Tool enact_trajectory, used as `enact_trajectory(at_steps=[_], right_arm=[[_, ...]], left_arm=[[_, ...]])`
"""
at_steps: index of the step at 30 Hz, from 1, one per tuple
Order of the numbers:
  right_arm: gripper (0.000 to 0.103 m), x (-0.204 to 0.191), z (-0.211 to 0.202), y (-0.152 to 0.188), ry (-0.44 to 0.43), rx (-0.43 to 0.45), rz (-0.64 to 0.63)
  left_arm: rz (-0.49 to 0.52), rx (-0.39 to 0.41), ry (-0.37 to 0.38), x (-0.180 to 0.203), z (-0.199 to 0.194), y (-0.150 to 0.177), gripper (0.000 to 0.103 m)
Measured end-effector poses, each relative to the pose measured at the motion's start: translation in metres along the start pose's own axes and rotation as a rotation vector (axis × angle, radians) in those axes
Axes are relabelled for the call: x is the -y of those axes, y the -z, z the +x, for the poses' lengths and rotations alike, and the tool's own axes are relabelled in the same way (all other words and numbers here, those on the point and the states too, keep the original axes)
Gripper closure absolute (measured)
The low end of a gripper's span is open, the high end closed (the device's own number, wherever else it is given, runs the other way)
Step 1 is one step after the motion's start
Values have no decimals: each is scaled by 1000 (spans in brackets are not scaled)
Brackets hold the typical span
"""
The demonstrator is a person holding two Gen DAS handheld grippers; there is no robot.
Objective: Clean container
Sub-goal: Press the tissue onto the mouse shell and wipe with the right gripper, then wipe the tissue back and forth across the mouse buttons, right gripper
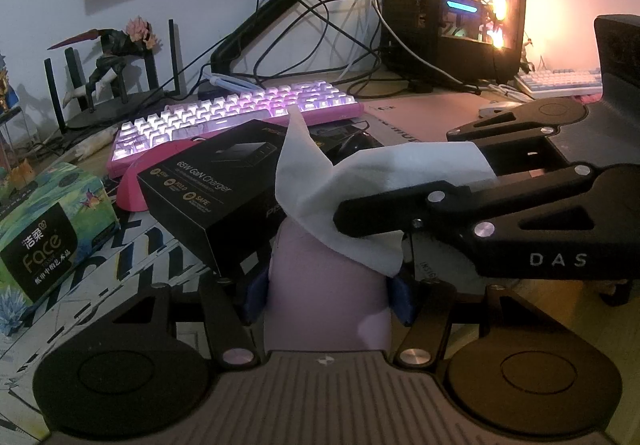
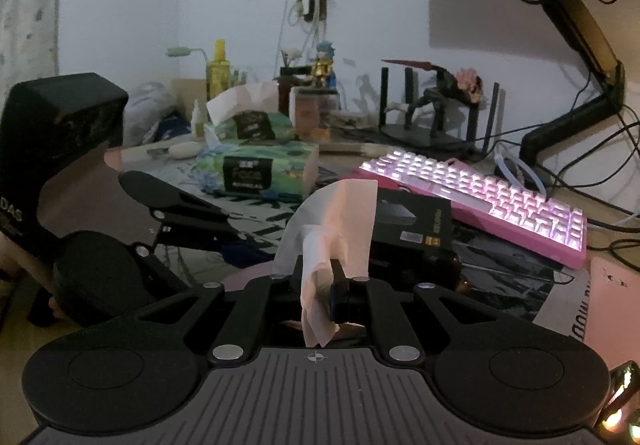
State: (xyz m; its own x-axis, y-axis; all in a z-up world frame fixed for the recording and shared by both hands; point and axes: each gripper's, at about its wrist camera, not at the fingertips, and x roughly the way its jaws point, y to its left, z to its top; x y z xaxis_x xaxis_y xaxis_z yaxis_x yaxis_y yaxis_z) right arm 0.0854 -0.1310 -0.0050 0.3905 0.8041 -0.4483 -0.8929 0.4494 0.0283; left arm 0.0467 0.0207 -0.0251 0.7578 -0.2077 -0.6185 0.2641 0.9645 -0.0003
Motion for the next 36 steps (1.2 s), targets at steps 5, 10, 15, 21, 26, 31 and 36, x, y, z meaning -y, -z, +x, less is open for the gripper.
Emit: enact_trajectory(at_steps=[5, 10, 15, 21, 26, 31, 36], right_arm=[[91, 3, 0, 1, 6, -3, 4], [91, 5, 1, 1, 11, -5, 6], [91, 5, 0, 1, 14, -6, 5], [91, 4, -1, 2, 4, -3, -6], [91, 1, -2, 2, -10, 2, -27], [91, 1, -2, 2, -6, 0, -18], [91, 3, -1, 1, 16, -5, -4]], left_arm=[[0, 0, 0, 0, 0, 0, 43], [0, 0, 0, 0, 0, 0, 43], [0, 0, 0, 0, 0, 0, 43], [0, 0, 0, 0, 0, 0, 43], [0, 0, 0, 0, 0, 0, 43], [0, 0, 0, 0, 0, 0, 43], [0, 0, 0, 0, 0, 0, 43]])
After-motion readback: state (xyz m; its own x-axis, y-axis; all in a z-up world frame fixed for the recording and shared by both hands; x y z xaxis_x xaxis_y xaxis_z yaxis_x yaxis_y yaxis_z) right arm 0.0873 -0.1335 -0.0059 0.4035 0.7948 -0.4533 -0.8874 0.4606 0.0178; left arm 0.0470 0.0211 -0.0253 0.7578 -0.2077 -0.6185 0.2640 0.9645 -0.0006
